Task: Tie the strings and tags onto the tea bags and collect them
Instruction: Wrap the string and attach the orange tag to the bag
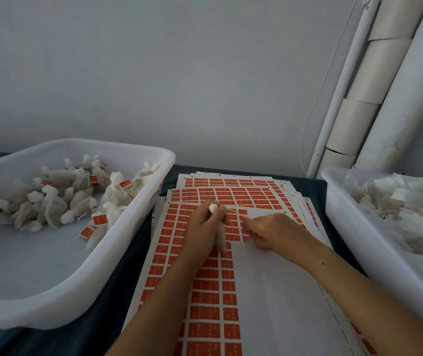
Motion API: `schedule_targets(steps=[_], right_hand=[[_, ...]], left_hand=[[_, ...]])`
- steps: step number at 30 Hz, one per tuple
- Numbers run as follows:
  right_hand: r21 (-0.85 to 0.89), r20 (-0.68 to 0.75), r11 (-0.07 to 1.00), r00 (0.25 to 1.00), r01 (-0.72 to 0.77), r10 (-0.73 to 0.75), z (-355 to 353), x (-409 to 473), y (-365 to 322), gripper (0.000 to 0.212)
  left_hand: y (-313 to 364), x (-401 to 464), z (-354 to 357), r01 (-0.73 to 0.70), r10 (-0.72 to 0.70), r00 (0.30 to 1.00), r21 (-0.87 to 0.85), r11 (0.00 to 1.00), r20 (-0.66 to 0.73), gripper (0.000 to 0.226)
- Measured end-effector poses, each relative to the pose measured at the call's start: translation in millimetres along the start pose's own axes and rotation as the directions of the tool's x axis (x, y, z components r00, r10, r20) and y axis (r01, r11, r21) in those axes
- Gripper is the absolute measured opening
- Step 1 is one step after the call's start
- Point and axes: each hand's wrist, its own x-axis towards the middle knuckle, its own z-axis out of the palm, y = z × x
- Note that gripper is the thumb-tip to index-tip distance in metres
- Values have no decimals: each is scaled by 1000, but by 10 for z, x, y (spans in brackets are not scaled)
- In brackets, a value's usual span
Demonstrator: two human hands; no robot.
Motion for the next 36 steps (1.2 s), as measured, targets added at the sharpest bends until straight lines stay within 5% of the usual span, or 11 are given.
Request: schedule_targets(steps=[10,23,28,33,36], right_hand=[[174,-142,977,979,-121,146,-6,-93,-79,32],[497,-114,762,840,-414,531,85,61,-364,17],[691,-168,627,763,-359,624,89,95,-406,13],[863,-236,464,653,-200,720,3,131,-424,10],[913,-278,401,603,-76,747,-132,143,-415,20]], left_hand=[[87,19,-67,77,-67,997,-314,946,45,20],[51,26,-87,32,-24,999,-234,972,35,7],[48,29,-82,32,-33,999,-256,966,0,27],[47,29,-103,16,-1,999,-276,961,55,3],[34,25,-120,4,26,995,-296,955,97,9]])
